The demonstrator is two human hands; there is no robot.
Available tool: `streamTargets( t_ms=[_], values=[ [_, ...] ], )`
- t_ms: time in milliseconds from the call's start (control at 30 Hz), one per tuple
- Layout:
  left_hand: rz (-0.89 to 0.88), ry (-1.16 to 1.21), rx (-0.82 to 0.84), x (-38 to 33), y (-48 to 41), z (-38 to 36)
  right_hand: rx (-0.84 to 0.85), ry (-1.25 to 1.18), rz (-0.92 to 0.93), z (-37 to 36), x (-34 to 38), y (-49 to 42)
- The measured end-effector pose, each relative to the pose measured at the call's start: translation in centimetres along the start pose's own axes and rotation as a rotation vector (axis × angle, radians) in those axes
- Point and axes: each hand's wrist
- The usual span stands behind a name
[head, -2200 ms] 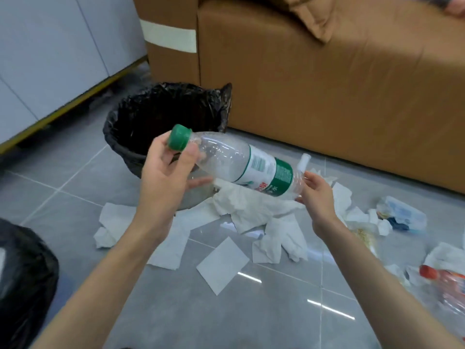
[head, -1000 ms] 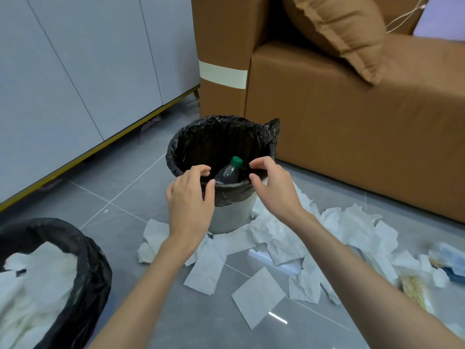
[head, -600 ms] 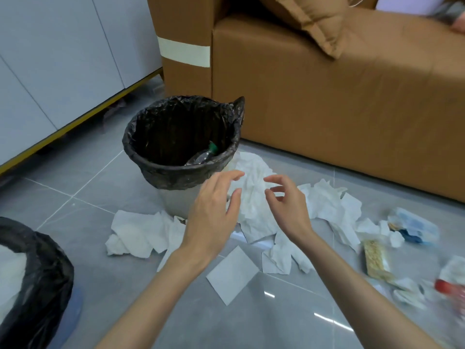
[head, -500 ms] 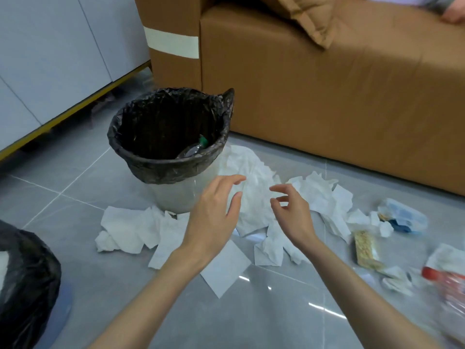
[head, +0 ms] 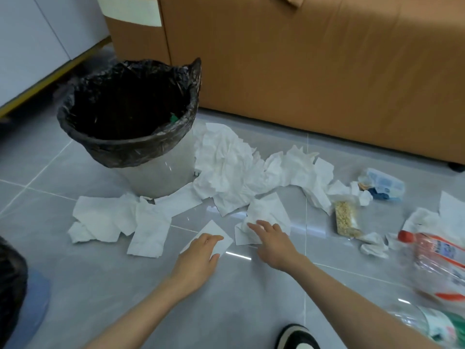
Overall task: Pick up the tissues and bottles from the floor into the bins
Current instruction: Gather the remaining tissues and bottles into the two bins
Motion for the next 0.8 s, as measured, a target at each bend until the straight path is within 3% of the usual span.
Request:
streamTargets(
  t_ms=[167,333,467,567,667,800],
  values=[
    [-0.02,-0.103,0.123,0.4,1.1,-1.2,-0.152,0.207,0.065,-2.1,0.8,-0.2],
    [-0.014,-0.088,0.125,1.4,1.6,-1.5,-0.106,0.163,0.091,-3.3,0.4,0.2],
    [-0.032,0.019,0.038,1.8,1.7,-1.1,-0.057,-0.311,-0.018,-1.9,0.3,0.7],
    [-0.044,0.254,-0.059,0.9,1.6,-0.1,-0.012,-0.633,-0.025,0.3,1.5,1.6],
    [-0.017,0.56,-0.124,-0.7,1.5,1.3,0.049,-0.681,0.049,2.0,2.7,2.4],
    [0.045,0.788,-0.23,-1.2,1.1,2.0,0.149,-0.74,0.079,2.6,3.6,2.9]
  ],
)
Point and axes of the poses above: each hand's wrist, its own y-axis away from the middle knuckle, its own z-axis out of the back of the hand, x = y × z, and after that the axes turned 13 degrees about -z, right-handed
